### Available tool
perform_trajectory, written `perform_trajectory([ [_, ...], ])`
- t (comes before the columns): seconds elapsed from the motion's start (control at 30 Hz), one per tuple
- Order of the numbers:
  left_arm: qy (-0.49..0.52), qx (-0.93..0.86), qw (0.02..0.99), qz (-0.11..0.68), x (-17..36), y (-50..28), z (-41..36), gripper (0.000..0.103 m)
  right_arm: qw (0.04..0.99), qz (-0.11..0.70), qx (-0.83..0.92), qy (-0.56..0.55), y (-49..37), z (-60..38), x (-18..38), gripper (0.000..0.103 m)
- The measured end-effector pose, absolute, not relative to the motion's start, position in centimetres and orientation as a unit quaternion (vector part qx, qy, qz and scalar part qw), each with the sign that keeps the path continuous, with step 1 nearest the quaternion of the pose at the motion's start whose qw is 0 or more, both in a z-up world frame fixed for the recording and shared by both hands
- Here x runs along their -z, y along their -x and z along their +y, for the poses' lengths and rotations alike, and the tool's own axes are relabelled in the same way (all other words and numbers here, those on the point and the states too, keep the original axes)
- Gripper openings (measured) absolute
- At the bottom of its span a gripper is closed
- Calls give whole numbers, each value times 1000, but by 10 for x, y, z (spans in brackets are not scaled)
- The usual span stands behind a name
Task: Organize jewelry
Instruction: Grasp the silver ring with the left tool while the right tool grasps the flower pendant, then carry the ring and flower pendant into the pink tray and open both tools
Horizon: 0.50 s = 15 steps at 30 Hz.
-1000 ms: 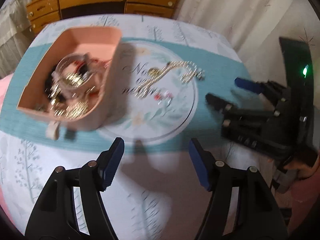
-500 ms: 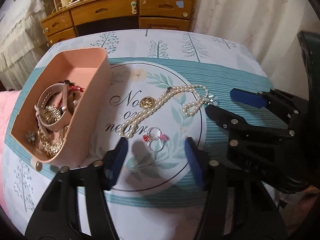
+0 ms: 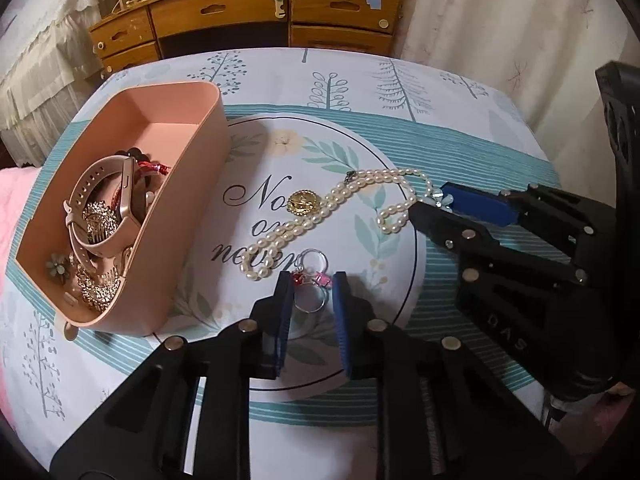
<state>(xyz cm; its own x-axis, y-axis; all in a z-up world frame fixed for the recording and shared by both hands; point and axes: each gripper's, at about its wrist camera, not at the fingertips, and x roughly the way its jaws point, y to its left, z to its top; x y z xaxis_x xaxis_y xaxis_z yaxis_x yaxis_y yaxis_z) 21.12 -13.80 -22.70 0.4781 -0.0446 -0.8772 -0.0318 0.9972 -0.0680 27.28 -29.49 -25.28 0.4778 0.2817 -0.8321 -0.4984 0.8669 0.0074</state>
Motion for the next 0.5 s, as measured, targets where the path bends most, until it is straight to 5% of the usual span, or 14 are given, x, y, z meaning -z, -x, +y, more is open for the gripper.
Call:
perform_trajectory([
  [0.5,49,20,857,513,226,-204,-129,17,847,467,-228,114,-266,-288,249,19],
])
